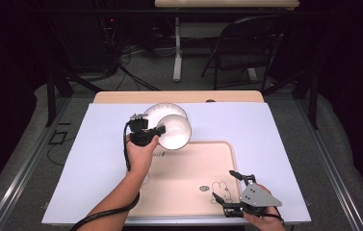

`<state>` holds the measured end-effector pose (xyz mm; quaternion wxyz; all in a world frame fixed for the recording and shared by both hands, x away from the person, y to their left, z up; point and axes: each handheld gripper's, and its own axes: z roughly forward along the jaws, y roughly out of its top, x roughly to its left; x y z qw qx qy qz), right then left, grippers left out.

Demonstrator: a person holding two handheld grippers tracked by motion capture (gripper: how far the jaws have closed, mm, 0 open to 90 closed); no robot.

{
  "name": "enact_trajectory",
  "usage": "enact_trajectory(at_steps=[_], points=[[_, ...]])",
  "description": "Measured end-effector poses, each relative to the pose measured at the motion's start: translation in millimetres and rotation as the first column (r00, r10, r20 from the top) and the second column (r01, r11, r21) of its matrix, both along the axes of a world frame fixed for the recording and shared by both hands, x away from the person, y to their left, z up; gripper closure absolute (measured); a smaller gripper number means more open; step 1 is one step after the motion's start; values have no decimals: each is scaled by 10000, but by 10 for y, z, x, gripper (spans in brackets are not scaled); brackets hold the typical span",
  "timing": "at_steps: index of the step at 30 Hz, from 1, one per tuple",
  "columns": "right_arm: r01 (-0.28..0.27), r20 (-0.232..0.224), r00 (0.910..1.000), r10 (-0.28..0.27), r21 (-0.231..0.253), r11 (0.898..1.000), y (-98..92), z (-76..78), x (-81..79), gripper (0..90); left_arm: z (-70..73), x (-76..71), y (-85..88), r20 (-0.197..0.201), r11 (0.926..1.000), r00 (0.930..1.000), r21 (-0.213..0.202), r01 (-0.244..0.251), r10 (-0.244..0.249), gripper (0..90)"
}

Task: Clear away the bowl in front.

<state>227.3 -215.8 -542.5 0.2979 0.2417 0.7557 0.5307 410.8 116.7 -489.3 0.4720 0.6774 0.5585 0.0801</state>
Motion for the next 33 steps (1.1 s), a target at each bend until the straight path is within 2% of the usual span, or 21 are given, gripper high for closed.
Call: enact_trajectory(at_steps=[4,14,19,30,33], points=[[4,-1,10000,-4,-2,10000,-1,0,-1,135,-4,-30,-47,1,9998,9999,81,167,-167,808],[3,1,10000,-3,3,10000,2,1,-4,135,-32,-56,-263,-119,9976,9976,-73,682,-683,808],[4,12,10000,-4,-7,10000,-4,1,0,135,-41,-48,-423,-160,9950,9951,-223,976,-979,808],[-7,21,10000,7,38,10000,-6,5,-2,135,-60,11,-816,-264,9889,9886,-171,1477,-1481,808],[-1,14,10000,1,48,10000,-9,5,0,135,-86,46,-916,-441,9875,9866,-193,1564,-1571,808]])
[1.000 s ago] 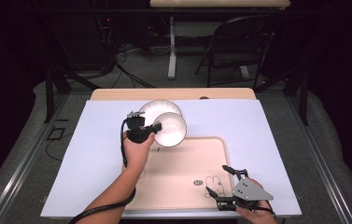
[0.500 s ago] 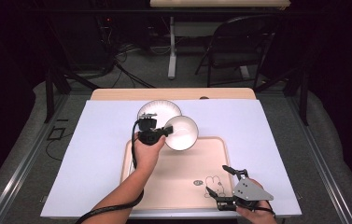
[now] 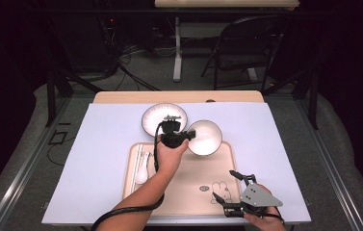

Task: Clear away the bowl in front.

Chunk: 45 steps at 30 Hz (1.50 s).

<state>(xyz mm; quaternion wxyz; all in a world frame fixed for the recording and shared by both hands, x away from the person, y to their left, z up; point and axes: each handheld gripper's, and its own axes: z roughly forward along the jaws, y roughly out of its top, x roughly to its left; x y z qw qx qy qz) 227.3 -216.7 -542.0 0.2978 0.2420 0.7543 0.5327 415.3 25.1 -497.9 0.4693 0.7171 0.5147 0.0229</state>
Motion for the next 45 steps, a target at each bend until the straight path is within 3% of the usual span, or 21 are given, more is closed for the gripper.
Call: enact_trajectory(at_steps=[16,20,24,30,31,35,45], points=[[-23,-2,10000,23,16,10000,0,2,-1,135,-179,131,-372,-608,9995,9980,254,206,-191,808],[-14,-18,10000,14,39,10000,-2,2,0,135,-235,152,-448,-863,9996,9960,129,245,-233,808],[-13,-44,10000,13,67,10000,-3,3,-2,135,-273,160,-518,-917,9989,9953,328,327,-296,808],[-29,-20,10000,29,79,10000,-3,3,-2,135,-285,161,-528,-926,9988,9952,352,348,-314,808],[-29,-20,10000,29,79,10000,-3,3,-2,135,-382,167,-587,-1236,9974,9916,554,453,-382,808],[-64,-18,10000,64,64,10000,1,4,-2,135,-415,172,-605,-1279,9969,9911,640,463,-378,801],[-60,-24,10000,60,63,10000,1,3,-2,135,-454,187,-598,-1337,9985,9908,462,295,-231,799]])
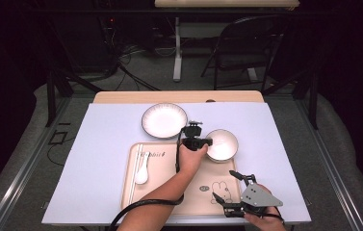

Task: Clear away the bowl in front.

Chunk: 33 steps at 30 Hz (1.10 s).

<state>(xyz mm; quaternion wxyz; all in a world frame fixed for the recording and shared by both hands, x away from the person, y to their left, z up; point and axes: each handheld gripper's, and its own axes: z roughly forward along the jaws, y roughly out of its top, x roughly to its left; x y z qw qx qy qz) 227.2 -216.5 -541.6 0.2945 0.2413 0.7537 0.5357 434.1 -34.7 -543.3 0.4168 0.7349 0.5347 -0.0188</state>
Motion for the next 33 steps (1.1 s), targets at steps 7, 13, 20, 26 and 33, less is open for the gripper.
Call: enact_trajectory(at_steps=[7,13,20,26,33], points=[[11,-6,10000,-11,10,10000,-1,-1,2,135,5,-11,-9,68,10000,10000,16,-44,44,787],[6,13,10000,-6,-14,10000,0,-1,2,135,-11,-19,-14,71,9997,9999,-203,-110,111,688],[12,-10,10000,-12,11,10000,-1,-1,1,135,-31,-18,27,245,9992,9997,-382,-79,88,583],[-5,9,10000,5,-30,10000,2,-1,1,135,-16,-61,46,1122,9997,9937,-246,-17,44,458],[-2,18,10000,2,-41,10000,5,-2,0,135,19,-104,55,1997,9998,9797,55,186,-193,365]])
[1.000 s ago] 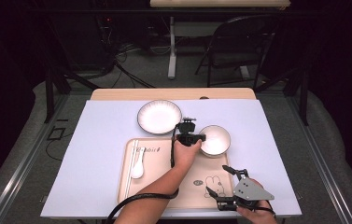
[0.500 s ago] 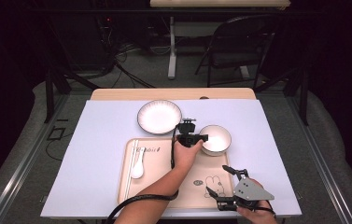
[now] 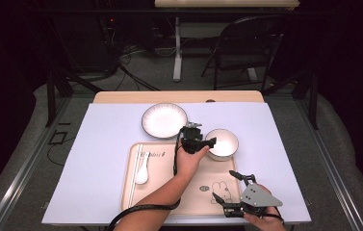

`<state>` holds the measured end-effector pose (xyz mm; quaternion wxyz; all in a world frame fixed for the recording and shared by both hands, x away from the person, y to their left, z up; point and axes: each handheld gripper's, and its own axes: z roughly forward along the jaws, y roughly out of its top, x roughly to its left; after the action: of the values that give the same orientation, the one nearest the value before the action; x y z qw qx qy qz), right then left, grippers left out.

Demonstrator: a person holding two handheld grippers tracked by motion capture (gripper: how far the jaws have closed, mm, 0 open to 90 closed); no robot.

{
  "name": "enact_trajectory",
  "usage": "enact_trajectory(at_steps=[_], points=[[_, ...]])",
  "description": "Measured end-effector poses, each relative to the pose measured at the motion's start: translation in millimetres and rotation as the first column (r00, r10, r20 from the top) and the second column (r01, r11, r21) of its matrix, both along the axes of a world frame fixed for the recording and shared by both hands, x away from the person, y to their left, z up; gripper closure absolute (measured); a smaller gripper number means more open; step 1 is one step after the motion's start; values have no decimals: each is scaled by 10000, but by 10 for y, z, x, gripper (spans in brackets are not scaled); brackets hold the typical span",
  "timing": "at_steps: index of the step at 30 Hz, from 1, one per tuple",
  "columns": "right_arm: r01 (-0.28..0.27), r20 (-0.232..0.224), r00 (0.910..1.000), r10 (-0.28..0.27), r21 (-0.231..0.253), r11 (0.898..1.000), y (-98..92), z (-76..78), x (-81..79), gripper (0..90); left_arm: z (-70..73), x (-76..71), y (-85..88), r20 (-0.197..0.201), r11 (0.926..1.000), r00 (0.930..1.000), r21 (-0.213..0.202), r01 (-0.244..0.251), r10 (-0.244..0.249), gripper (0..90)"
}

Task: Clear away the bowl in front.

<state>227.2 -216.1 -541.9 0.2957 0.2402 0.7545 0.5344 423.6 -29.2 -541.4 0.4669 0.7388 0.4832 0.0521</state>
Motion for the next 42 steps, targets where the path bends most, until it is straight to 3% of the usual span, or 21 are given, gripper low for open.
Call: enact_trajectory(at_steps=[6,7,8,15,17,21,27,30,42], points=[[-10,2,10000,10,-18,10000,0,0,0,135,41,-29,11,652,10000,9978,61,70,-74,328],[-1,1,10000,1,-6,10000,-1,1,1,135,49,-34,18,764,9998,9970,145,136,-146,325],[6,-3,10000,-6,0,10000,-1,1,0,135,130,-96,67,1132,9978,9930,603,284,-351,325],[-4,13,10000,4,-15,10000,1,0,1,135,130,-96,67,1132,9978,9930,603,284,-351,317],[-2,18,10000,2,-20,10000,1,-1,1,135,140,-101,85,886,9970,9957,748,201,-267,300],[7,10,10000,-7,-21,10000,2,-1,2,135,143,-102,140,986,9969,9950,784,103,-180,285],[4,7,10000,-4,-21,10000,0,-1,4,135,168,-105,229,778,9978,9969,647,-130,79,275],[-3,-1,10000,3,-36,10000,2,-2,2,135,189,-101,267,545,9991,9982,343,-265,246,274],[-21,1,10000,21,-39,10000,4,-2,2,135,282,-96,461,554,9967,9967,518,-623,594,273]])
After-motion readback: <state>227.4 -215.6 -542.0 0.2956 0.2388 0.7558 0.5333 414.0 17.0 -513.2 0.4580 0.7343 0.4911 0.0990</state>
